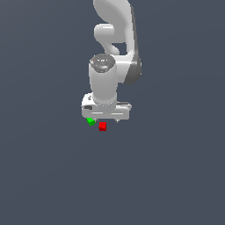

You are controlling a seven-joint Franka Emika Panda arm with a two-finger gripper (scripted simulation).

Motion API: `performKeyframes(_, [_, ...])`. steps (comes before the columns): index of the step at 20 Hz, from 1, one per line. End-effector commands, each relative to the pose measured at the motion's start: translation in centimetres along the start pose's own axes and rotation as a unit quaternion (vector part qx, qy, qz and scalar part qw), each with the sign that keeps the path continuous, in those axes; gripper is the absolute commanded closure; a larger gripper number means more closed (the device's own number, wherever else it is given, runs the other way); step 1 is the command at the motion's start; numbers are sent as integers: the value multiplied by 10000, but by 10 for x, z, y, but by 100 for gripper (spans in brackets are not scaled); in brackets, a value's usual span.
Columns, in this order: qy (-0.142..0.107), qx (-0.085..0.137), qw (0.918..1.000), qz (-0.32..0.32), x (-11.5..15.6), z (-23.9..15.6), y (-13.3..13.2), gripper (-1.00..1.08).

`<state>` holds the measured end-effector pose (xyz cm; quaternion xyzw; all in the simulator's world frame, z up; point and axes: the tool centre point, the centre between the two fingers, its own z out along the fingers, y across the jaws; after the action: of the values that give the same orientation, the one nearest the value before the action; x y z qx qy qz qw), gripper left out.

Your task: Stack the red cube on top of the green cube.

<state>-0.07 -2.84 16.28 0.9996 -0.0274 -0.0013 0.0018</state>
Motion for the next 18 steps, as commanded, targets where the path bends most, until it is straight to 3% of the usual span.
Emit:
performKeyframes(1, [0,0,10000,0,0,0,0,-92])
performKeyframes(9, [2,2,10000,-34,-9,15,5,-92])
performKeyframes(18, [9,10,9999,-144,-38,63,22,-92])
